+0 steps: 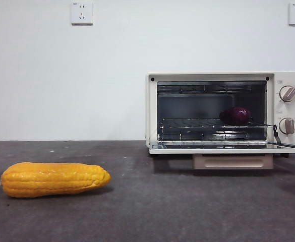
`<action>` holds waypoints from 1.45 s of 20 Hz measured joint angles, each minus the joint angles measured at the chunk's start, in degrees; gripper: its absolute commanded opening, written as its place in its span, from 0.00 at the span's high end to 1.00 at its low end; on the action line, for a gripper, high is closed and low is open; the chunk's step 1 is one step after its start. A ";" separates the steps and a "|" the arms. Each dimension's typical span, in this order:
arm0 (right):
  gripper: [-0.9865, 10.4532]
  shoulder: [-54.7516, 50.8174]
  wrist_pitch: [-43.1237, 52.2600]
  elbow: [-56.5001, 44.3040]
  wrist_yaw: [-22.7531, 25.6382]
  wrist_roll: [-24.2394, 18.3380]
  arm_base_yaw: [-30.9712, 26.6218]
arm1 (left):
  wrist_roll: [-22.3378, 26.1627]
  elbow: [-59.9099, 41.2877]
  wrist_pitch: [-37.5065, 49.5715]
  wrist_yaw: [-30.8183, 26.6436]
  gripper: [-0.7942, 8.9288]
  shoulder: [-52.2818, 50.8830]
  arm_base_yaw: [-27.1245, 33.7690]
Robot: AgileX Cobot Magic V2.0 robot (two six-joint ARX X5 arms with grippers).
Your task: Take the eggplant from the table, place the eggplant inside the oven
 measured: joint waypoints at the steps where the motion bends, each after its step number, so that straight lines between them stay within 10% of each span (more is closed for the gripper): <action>1: 0.61 -1.68 -1.44 0.00 -0.09 -0.22 0.00 | 0.00 0.00 0.02 0.00 0.92 0.00 0.00; 13: 0.93 -7.65 -8.17 0.00 -0.09 -2.78 0.00 | 0.00 0.00 1.01 0.00 0.92 0.02 0.00; 29: 0.92 -13.25 -10.27 0.00 -2.62 -3.52 0.00 | -5.73 0.00 23.30 -5.70 0.92 27.52 -2.45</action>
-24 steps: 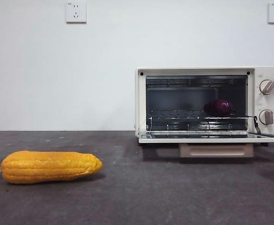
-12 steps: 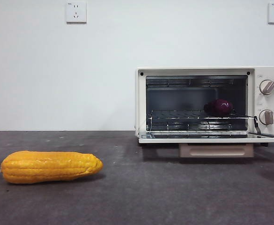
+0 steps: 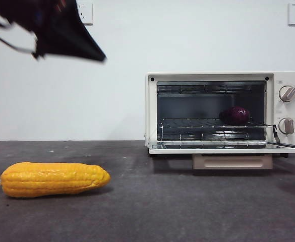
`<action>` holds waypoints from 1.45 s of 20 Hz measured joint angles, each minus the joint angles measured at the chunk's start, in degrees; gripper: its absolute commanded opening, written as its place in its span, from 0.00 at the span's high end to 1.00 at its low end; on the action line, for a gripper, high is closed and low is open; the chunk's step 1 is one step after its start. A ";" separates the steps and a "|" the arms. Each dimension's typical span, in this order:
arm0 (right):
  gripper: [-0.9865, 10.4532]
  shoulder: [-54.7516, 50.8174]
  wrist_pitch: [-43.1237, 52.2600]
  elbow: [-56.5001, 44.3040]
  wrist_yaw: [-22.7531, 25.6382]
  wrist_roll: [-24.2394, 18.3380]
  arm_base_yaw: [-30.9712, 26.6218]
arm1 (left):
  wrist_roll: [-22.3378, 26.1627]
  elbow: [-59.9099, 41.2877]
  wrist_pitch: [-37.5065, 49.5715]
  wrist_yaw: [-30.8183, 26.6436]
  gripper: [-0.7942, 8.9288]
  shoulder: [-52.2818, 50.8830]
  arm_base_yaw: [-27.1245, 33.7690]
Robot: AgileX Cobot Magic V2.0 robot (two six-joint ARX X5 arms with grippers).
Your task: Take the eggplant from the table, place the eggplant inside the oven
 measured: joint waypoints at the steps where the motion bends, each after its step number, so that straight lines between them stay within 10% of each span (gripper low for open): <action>1: 0.92 -0.70 0.00 0.00 -0.02 0.37 0.00 | -0.50 0.00 1.81 -0.15 0.92 2.97 -0.37; 29: 0.92 -3.30 -0.02 0.00 -1.99 2.03 0.00 | -13.99 0.00 28.52 -3.41 0.92 31.23 -4.72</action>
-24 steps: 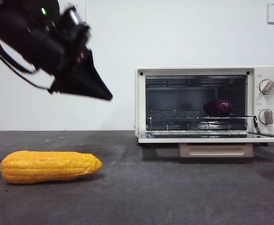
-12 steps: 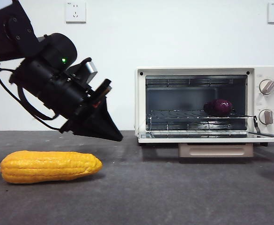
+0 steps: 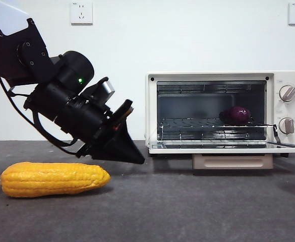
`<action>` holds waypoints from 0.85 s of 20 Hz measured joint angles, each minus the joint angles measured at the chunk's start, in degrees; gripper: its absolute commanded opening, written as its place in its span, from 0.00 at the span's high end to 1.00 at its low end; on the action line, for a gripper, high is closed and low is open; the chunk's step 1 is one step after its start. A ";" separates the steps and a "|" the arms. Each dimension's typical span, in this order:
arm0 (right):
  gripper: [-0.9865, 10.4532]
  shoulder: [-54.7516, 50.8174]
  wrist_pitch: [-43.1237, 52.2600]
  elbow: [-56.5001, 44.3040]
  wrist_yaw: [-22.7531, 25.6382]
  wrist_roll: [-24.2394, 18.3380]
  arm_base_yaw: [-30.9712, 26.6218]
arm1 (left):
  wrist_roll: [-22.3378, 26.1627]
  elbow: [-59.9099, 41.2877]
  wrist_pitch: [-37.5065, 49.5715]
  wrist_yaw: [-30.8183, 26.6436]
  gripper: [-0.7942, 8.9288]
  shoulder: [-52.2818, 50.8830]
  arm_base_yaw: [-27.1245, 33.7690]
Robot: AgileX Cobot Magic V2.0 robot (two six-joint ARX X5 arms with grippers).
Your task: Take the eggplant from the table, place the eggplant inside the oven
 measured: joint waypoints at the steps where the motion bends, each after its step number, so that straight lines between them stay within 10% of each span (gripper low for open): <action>1: 0.92 0.00 0.00 0.00 0.02 0.00 0.00 | -0.31 0.02 0.68 0.33 0.92 0.00 -0.09; 17: 0.92 0.00 0.00 0.00 0.02 -0.39 0.00 | -4.87 0.00 5.73 2.89 0.93 2.32 -1.09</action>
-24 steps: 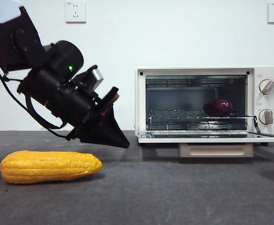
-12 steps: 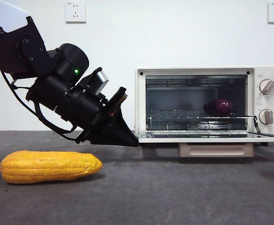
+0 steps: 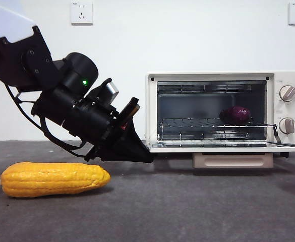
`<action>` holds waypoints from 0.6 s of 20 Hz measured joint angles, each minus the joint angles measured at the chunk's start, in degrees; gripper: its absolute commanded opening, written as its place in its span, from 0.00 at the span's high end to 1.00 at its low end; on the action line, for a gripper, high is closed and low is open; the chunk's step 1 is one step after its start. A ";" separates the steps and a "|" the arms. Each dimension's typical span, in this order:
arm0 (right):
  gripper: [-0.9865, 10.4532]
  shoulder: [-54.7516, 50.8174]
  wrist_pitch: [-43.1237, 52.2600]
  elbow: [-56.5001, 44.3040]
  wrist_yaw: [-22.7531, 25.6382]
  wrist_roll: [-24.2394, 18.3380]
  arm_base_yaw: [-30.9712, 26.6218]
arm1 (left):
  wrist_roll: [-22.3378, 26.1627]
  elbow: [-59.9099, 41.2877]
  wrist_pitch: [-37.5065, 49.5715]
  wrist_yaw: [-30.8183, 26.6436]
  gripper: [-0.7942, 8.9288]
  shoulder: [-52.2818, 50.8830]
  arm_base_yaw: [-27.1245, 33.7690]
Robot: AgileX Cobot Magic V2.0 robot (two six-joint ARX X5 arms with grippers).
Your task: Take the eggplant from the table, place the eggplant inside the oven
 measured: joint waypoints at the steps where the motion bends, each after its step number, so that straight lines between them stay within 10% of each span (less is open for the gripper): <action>1: 0.92 0.00 0.00 0.00 0.00 0.00 0.00 | -0.57 -0.02 0.33 0.00 0.93 0.13 -0.04; 12: 0.92 0.00 0.00 0.00 0.00 -0.04 0.00 | -6.54 0.00 6.88 1.57 0.93 0.15 0.04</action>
